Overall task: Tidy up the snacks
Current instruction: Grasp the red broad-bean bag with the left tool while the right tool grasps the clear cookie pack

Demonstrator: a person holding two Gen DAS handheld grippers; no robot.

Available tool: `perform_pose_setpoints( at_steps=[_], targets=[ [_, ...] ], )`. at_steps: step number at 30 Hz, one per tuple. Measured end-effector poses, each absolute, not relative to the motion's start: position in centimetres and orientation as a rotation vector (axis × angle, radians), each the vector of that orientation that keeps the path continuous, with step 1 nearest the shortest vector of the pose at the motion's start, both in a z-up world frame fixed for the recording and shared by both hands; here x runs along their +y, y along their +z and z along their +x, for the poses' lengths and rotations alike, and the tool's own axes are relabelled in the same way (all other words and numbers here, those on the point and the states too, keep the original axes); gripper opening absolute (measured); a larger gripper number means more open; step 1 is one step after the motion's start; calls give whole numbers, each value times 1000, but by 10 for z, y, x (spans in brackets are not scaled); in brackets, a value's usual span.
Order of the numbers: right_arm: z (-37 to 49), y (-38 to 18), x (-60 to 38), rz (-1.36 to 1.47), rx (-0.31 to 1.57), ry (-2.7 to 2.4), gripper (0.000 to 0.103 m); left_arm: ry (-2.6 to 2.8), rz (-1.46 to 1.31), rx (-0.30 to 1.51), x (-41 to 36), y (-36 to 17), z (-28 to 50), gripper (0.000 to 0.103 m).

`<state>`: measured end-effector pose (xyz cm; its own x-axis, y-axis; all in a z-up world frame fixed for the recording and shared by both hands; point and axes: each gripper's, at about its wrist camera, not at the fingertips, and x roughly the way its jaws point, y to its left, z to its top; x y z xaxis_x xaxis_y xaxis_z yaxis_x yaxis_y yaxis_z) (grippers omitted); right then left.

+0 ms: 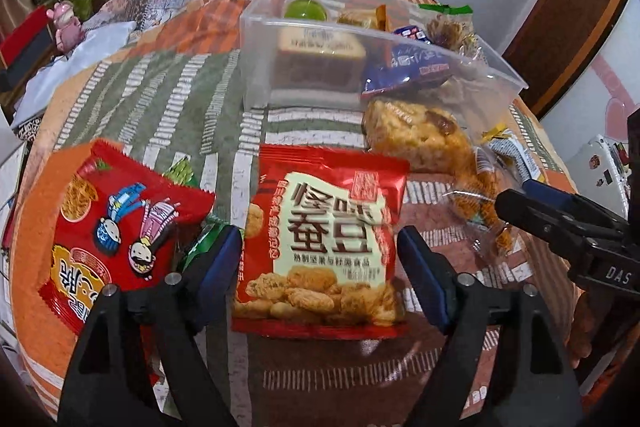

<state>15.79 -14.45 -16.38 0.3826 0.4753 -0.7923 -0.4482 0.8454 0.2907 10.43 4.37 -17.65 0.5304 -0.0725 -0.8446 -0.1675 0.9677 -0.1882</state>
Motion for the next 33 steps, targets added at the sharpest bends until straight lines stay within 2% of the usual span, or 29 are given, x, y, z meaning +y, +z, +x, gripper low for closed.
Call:
perform_pose_setpoints(
  at_steps=[10,13,21,27,28,33],
  targets=[
    [149,-171,-147,60,1070,631,86,55,-238,1003,38,-185,110,81],
    [155,-175,-144,62,1077,615,86,69,-219,990,38,-186,111,75],
    [176,-179,-133,96,1084,594,86,44,-231,967,41,-185,108,72],
    [182,-178,-139,130,1068,575,67,39,-246,952,43,-180,105,72],
    [181,-178,-140,116,1061,561,52,38,-249,948,44,-179,105,71],
    [175,-176,-146,120,1042,570,42,32,-249,917,42,-167,102,71]
  ],
)
